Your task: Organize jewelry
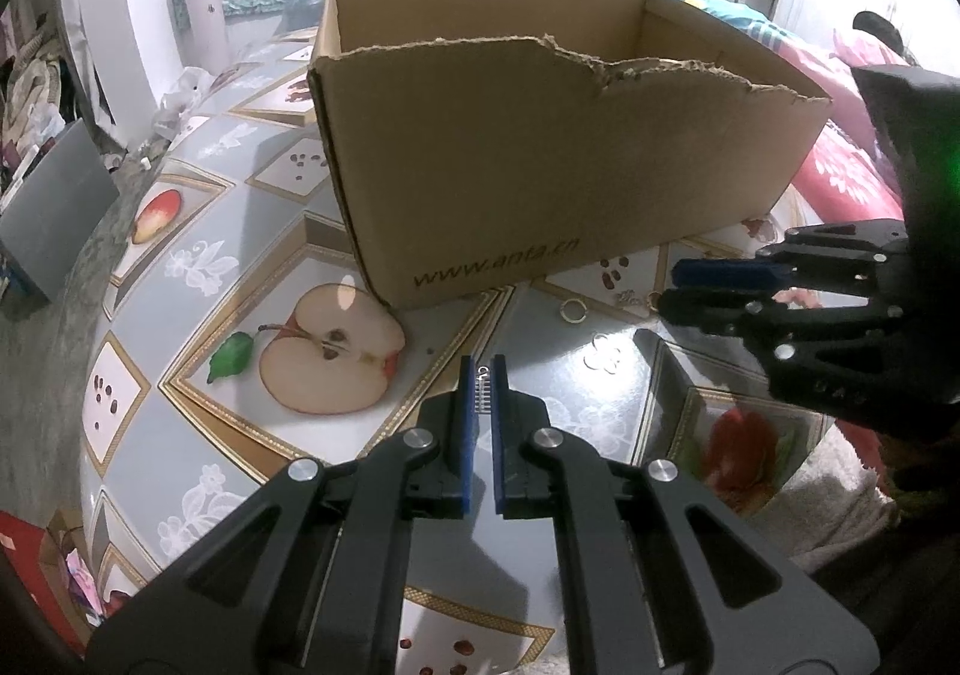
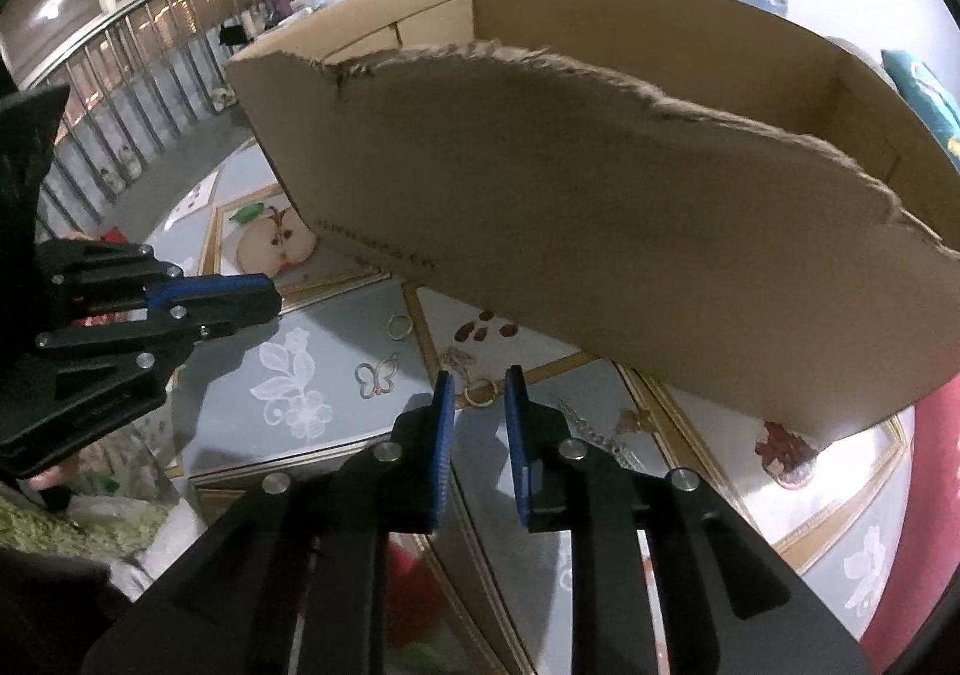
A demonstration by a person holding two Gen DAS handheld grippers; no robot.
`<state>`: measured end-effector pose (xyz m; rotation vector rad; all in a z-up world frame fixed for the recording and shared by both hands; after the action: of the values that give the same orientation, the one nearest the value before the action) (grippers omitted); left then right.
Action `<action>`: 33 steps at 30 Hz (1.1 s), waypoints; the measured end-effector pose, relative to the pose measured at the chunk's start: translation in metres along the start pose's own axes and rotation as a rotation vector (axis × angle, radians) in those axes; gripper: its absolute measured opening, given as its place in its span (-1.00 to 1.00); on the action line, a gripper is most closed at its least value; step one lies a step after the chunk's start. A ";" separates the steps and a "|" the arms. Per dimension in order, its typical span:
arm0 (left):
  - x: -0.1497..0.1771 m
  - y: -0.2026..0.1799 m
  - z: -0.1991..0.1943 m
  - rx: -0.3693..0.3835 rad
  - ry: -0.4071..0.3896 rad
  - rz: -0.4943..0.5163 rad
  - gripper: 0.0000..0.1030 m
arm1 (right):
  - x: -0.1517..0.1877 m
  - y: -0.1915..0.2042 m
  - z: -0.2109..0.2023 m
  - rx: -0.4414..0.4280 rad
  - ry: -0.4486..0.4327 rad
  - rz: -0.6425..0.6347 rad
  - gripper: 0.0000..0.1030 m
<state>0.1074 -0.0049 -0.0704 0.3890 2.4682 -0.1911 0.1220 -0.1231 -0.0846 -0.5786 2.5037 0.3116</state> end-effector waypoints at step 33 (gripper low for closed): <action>-0.048 -0.014 -0.063 0.086 -0.142 0.006 -0.92 | -0.050 0.008 -0.088 -0.093 -0.212 0.010 -0.80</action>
<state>0.1037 -0.0149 0.0092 0.4049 2.3241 -0.3125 0.1155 -0.1286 0.0165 -0.5402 2.2982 0.4700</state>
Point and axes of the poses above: each gripper's, at about its wrist camera, not at the fingertips, and z roughly the way its jaws point, y to its left, x to its underside, the point moved 8 cm from there along z, roughly the way its jaws point, and after that the axes turned 1 degree about -y, right-handed, at the moved point
